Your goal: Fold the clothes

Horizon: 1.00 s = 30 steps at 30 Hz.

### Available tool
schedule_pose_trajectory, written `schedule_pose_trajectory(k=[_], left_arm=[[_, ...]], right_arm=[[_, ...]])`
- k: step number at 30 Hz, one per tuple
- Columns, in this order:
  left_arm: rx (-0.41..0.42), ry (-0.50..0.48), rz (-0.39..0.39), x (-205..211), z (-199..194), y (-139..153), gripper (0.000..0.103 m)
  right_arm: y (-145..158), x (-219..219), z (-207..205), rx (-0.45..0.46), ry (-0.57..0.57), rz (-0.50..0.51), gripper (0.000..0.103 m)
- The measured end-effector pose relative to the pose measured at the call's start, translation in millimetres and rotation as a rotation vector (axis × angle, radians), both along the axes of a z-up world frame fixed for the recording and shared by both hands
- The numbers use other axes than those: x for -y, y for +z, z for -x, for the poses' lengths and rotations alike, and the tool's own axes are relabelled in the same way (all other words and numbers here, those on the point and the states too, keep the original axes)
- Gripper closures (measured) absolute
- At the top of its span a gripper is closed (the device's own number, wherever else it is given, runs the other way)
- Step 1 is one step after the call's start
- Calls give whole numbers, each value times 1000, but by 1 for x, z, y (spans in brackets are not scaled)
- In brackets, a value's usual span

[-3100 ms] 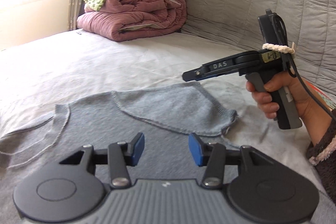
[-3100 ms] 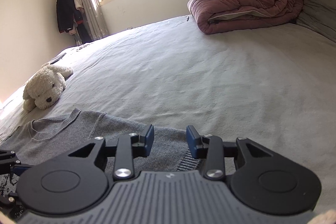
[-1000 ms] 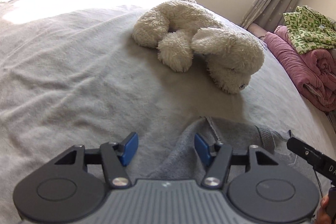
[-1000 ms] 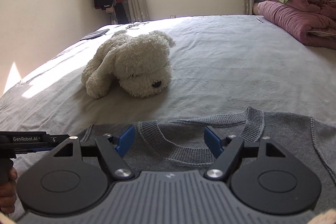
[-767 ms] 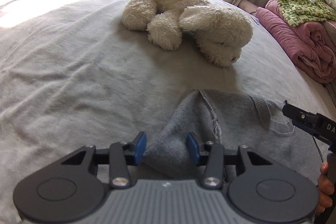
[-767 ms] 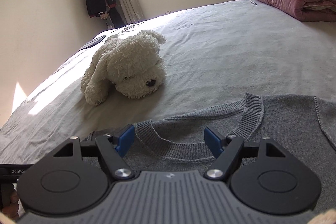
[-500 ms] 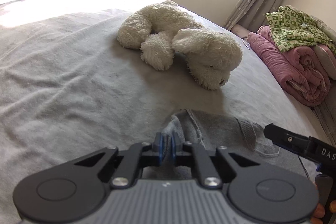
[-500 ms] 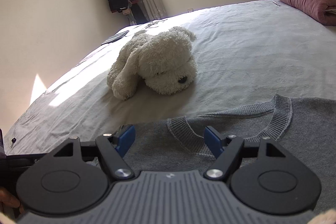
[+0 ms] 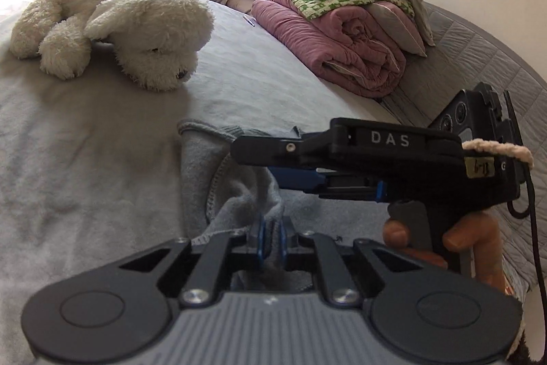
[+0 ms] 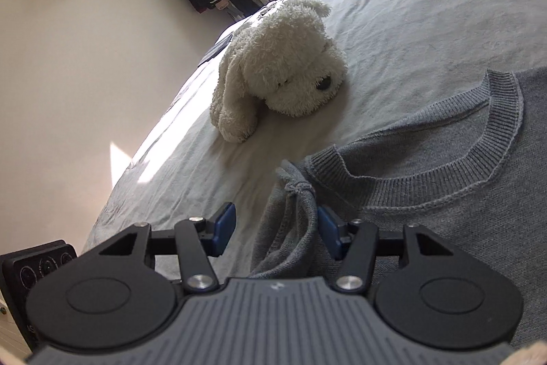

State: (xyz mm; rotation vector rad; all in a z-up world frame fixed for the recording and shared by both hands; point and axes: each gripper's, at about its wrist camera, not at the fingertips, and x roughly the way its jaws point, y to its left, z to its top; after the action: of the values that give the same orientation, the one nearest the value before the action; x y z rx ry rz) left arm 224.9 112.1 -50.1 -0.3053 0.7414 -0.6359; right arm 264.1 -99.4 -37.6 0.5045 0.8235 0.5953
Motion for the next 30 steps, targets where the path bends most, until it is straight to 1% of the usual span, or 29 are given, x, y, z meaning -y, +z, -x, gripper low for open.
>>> schedule_pose_trajectory(k=[2,3,5,6,7,8,9,10,11,12,14,15,16,19,20,21,22,23,24,25,30], left_arm=[[6,-12,-22,5,1,1,90],[14,-10,-29,3,2,4,88],[39,10,-45,-3,5,11,82],[54,40,-64,-10,7,13,68],[69,70,-84,-17,9,16,50],[84,101,-107,-24,10,18,41],[92,134,-158,-28,11,17,34],[87,140,-194,-31,10,14,34],[64,133,-210,-35,8,10,34],[31,122,-202,-40,5,5,34],[-6,93,-154,-45,3,-2,36],[-25,78,-131,-47,1,-5,42],[-42,61,-117,-46,2,-7,54],[-68,25,-99,-41,3,-8,73],[-63,27,-100,-40,4,-7,76],[-57,30,-101,-40,5,-5,82],[-52,43,-99,-41,6,-3,91],[-43,61,-103,-43,7,0,95],[-33,78,-106,-45,8,3,99],[-24,97,-111,-47,9,6,99],[17,254,-223,-60,20,26,100]], right_arm=[[-9,-3,-3,-24,-9,53,62],[-11,-5,-3,-17,-11,82,74],[-10,-9,0,5,-12,141,85],[-10,-9,0,10,-9,150,87],[-10,-10,1,14,-7,156,87],[-10,-9,1,14,-6,156,87],[-10,-8,1,13,-7,153,87],[-10,-7,0,12,-8,149,87],[-10,-5,0,10,-9,146,87],[-10,-4,-1,9,-9,143,87],[-10,-3,-1,10,-15,139,87],[-9,-2,-2,11,-18,138,86],[-9,-2,-1,14,-20,139,87],[-7,-3,-2,18,-24,145,87],[-7,-3,-2,19,-25,146,87],[-7,-3,-2,18,-23,147,87],[-6,-4,-3,16,-23,146,86],[-5,-3,-3,13,-24,141,85],[-4,-2,-3,12,-26,132,79],[-2,1,-1,14,-31,114,76],[7,3,2,47,-31,72,75]])
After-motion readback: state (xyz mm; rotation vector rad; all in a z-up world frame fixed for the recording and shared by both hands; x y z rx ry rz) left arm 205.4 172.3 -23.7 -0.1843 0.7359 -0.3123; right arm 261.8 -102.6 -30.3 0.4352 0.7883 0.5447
